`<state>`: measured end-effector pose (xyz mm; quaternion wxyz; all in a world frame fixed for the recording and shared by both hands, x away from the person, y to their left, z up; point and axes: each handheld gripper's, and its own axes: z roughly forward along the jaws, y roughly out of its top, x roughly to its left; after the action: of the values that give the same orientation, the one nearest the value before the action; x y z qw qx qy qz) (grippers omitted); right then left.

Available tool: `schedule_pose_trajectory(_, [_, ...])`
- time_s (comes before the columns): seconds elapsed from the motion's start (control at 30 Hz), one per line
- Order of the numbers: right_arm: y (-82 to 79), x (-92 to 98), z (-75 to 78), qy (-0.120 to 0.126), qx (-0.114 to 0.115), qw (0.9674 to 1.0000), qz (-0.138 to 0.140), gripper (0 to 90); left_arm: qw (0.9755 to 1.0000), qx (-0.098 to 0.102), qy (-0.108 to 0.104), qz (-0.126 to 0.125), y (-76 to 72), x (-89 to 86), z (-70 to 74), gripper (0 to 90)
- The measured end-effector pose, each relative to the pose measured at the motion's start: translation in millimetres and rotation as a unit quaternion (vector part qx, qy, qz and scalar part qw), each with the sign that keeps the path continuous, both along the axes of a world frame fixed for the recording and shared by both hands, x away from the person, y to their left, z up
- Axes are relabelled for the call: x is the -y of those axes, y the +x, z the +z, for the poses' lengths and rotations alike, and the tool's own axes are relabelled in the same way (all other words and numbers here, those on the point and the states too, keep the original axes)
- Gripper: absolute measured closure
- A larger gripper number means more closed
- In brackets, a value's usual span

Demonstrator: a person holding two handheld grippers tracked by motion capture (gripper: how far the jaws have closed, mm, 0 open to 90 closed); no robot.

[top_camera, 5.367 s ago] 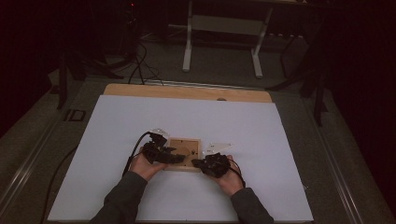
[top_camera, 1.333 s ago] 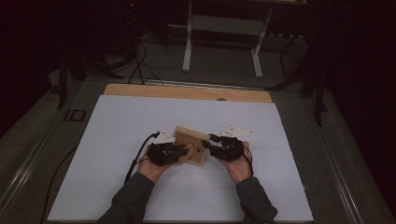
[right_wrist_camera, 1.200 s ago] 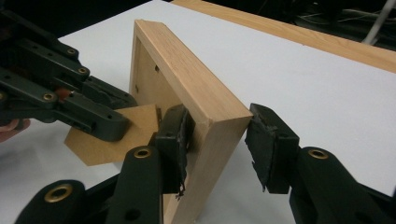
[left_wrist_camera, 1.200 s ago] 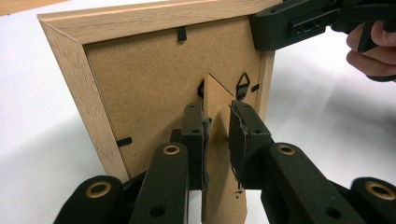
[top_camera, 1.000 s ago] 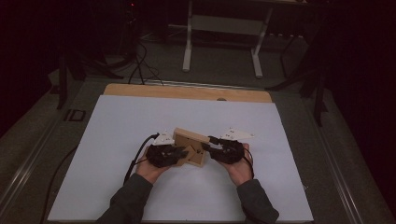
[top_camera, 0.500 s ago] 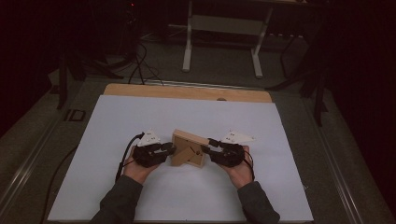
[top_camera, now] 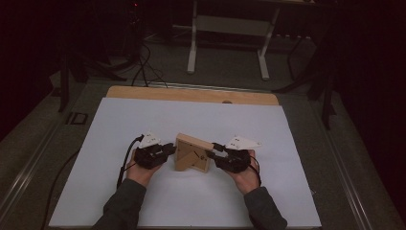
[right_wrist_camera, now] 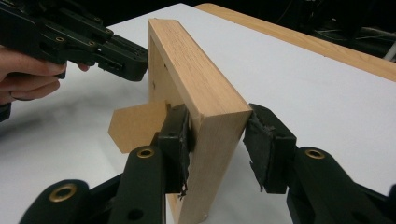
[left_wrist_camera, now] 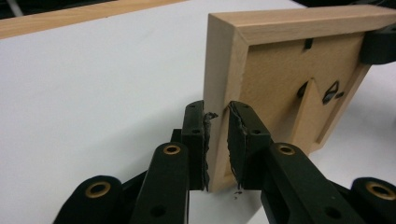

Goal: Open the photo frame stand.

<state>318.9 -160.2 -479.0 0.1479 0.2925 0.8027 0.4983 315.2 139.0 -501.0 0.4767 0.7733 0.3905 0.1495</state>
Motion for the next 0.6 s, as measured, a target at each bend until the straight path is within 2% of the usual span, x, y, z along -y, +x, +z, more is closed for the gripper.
schedule_pose_trajectory(0.13, [0.3,0.1,-0.5,0.003,0.004,1.0,0.003,60.3,1.0,0.001,0.005,-0.006,1.4,5.1,0.6,79.9])
schedule_pose_trajectory(0.3, [-2.6,-1.8,1.4,-0.013,0.031,0.9994,-0.002,60.3,1.0,-0.002,0.003,-0.004,6.9,9.0,1.0,79.0])
schedule_pose_trajectory(0.5, [-3.9,-1.7,0.5,-0.024,0.06,0.9978,-0.016,60.4,0.9999,0.007,-0.015,-0.002,16.8,12.4,-0.2,79.6])
schedule_pose_trajectory(0.6, [-4.7,-0.7,-0.2,-0.027,0.065,0.9974,-0.019,60.4,0.9996,0.004,-0.026,-0.005,19.2,12.3,-0.4,79.8])
